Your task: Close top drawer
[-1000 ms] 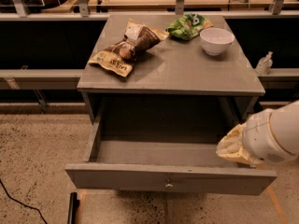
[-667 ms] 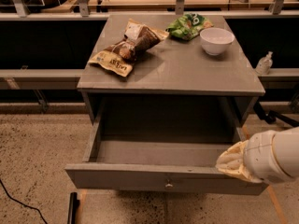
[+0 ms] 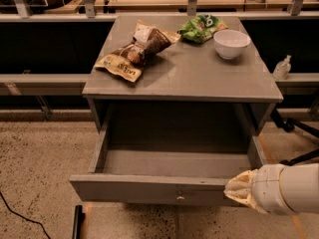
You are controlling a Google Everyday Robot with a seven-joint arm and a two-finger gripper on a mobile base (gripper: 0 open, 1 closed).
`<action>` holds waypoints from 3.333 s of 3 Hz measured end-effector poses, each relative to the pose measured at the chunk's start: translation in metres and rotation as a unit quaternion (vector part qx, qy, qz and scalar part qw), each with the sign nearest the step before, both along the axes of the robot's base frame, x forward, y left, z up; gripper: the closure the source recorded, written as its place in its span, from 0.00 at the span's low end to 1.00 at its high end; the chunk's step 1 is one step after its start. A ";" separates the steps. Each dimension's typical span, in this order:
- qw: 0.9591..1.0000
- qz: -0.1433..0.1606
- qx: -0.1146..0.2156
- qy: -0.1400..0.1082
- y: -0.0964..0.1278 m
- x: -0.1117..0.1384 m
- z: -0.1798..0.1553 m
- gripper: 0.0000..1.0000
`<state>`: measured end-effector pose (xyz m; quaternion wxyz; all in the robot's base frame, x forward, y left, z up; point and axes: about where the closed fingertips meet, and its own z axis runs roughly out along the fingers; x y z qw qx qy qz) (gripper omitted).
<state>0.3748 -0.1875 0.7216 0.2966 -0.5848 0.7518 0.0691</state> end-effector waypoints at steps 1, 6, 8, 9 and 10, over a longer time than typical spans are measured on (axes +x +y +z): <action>1.000 0.006 -0.006 -0.015 0.002 0.008 -0.022 1.00; 0.985 0.033 -0.103 -0.135 0.005 0.093 -0.055 1.00; 0.981 0.036 -0.113 -0.156 -0.007 0.116 -0.070 1.00; 0.977 0.041 -0.119 -0.169 -0.011 0.132 -0.076 1.00; 0.974 0.048 -0.125 -0.183 -0.015 0.150 -0.082 1.00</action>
Offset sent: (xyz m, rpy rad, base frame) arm 0.0222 0.0136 -0.0584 -0.0583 -0.0856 0.0705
